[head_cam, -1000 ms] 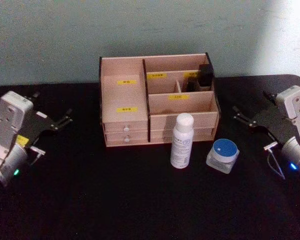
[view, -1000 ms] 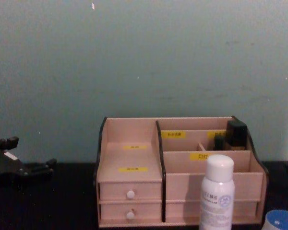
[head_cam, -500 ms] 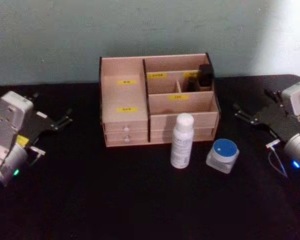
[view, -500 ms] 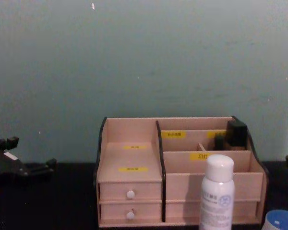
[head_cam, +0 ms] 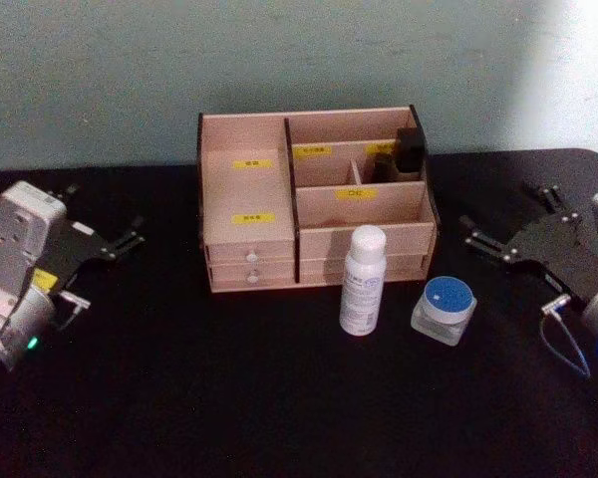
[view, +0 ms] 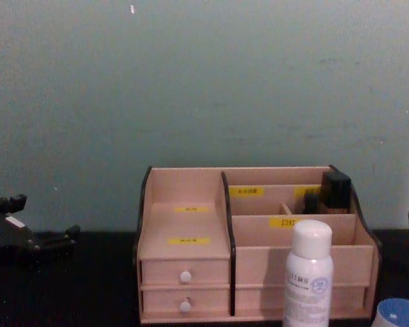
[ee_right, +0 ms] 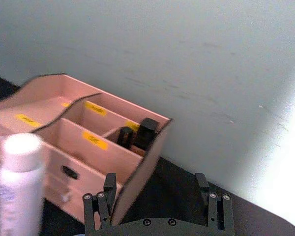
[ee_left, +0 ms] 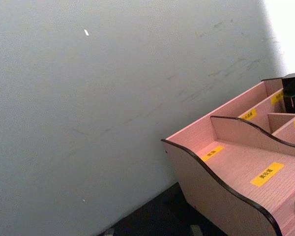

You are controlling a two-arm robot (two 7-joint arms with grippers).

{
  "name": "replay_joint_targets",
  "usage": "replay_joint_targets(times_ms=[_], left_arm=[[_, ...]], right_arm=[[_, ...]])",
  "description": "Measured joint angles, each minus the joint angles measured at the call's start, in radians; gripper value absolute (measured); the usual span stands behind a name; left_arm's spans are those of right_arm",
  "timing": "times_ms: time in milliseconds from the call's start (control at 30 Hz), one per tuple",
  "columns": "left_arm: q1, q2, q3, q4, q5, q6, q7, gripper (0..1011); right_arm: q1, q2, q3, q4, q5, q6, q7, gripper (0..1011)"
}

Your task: Pick up the facial cleanser and watermelon frost from the table and place them into the tiered storage box.

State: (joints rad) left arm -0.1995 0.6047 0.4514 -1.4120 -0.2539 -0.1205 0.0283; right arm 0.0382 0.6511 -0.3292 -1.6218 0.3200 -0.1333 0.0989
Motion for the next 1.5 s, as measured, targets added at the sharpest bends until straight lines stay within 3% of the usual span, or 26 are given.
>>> replay_joint_targets(times_ms=[233, 633, 967, 1500], left_arm=[[0.000, 0.000, 0.000, 0.000, 0.000, 0.000, 0.000, 1001], [0.000, 0.000, 0.000, 0.000, 0.000, 0.000, 0.000, 1001], [0.000, 0.000, 0.000, 0.000, 0.000, 0.000, 0.000, 1001], [0.000, 0.000, 0.000, 0.000, 0.000, 0.000, 0.000, 1001]], right_arm=[[-0.050, 0.018, 0.008, -0.048, 0.011, -0.036, 0.064, 1002], [-0.068, 0.001, -0.017, -0.050, 0.029, -0.058, 0.182, 1002], [-0.030, -0.049, -0.050, -0.004, 0.037, -0.038, 0.269, 1002], [0.030, -0.130, -0.060, 0.083, 0.058, 0.044, 0.336, 1002]])
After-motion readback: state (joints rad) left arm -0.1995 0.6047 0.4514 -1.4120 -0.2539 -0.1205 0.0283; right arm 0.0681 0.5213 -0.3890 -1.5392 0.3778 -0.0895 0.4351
